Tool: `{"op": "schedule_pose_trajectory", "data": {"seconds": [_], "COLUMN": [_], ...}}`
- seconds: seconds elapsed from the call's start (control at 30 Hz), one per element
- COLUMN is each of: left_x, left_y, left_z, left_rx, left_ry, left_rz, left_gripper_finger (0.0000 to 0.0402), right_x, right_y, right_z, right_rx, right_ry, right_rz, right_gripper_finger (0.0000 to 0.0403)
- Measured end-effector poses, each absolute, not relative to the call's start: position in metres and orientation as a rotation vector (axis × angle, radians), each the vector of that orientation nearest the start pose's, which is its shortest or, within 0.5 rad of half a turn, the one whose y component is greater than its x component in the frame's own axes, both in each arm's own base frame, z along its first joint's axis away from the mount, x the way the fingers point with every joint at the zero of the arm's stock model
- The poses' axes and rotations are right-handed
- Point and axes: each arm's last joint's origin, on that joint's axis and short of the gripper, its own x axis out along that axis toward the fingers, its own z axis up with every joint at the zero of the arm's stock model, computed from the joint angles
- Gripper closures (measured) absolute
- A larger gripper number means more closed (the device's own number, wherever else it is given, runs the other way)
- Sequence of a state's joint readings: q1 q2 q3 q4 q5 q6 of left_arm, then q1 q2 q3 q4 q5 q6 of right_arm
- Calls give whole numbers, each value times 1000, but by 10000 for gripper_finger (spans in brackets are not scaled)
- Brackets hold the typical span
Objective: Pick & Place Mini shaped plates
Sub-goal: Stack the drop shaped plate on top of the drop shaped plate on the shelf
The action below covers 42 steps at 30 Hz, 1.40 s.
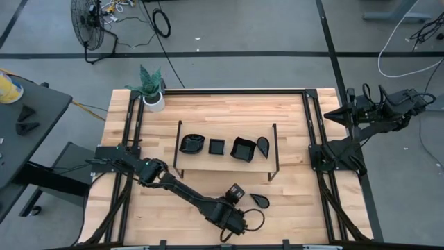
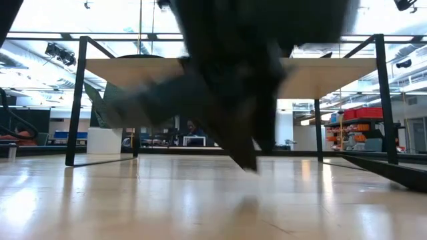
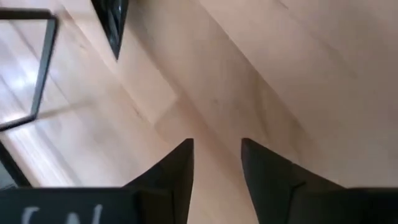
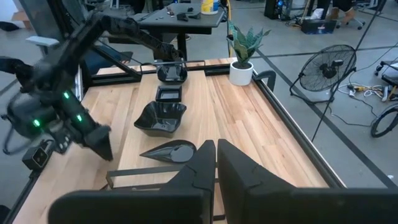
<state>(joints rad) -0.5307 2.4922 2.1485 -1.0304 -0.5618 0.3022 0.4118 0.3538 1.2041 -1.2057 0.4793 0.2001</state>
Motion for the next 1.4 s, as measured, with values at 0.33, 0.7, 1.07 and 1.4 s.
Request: {"op": "schedule_pose_trajectory", "data": {"seconds": [0.33,0.7,1.07,1.4], "left_x": [412,389,394,376], "left_y": [-254,-254,-172,-76], "left_z": [208,269,350,410], "left_rx": [743,646,508,409], "left_ry": [1120,1017,861,750], "left_rz": [-124,-174,-47,41], "left_gripper_finger": [311,395,398,400], "right_x": [-16,-16,-16,-16], "right_y": [-22,-22,-22,-22], "right_z": [386,386,386,386], "right_rx": [45,46,45,45], "right_ry": [312,312,312,312], "right_rz": [-98,-98,-98,-98], "right_gripper_finger": [380,380,380,380]}}
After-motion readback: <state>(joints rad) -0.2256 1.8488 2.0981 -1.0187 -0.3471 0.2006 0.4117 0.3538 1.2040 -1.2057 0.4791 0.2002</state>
